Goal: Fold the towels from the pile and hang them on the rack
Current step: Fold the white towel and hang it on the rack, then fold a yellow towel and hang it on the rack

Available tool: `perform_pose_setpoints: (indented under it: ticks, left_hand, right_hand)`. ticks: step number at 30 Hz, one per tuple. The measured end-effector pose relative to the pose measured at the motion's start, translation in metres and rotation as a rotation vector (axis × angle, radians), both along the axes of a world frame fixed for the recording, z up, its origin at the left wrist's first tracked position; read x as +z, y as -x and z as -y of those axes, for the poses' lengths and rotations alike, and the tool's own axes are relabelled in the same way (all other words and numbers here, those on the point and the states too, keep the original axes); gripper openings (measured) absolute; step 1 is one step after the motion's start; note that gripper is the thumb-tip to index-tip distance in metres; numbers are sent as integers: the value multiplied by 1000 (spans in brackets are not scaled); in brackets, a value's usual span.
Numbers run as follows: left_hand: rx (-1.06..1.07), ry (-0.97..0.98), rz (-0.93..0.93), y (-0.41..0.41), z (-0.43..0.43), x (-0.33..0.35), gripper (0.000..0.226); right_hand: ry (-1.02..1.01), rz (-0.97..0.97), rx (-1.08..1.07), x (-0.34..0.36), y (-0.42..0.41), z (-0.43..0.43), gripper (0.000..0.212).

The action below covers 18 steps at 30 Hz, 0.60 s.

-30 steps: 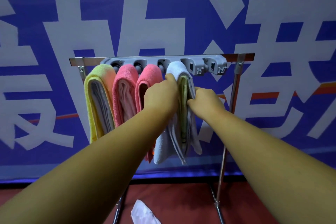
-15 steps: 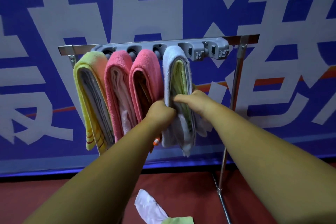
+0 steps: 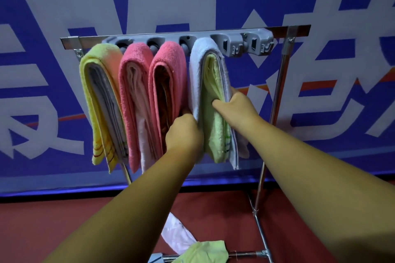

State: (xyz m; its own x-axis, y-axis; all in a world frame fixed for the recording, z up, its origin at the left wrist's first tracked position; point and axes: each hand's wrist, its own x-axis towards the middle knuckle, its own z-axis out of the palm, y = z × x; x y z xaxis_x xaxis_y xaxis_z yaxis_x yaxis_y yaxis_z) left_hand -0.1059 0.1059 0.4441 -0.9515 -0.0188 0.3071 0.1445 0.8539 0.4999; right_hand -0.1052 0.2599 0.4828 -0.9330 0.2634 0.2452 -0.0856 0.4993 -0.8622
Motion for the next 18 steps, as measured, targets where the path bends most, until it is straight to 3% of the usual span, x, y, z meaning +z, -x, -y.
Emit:
perform_pose_setpoints:
  ticks: [3, 8, 11, 14, 18]
  left_hand:
    - [-65, -31, 95, 1, -4, -6, 2]
    - [-242, -113, 260, 3, -5, -27, 19]
    - [-264, 19, 292, 4, -4, -44, 7]
    - [-312, 123, 373, 6, 4, -69, 18]
    - [-328, 125, 475, 0, 20, -110, 20]
  right_hand:
    - [-34, 12, -17, -7, -7, 2, 28]
    - [-88, 161, 36, -33, -16, -2, 35]
    - [-108, 302, 57, -56, -21, -4, 35]
    - [-175, 471, 34, -86, -25, -5, 42]
    - [-234, 665, 32, -127, -38, 0, 21]
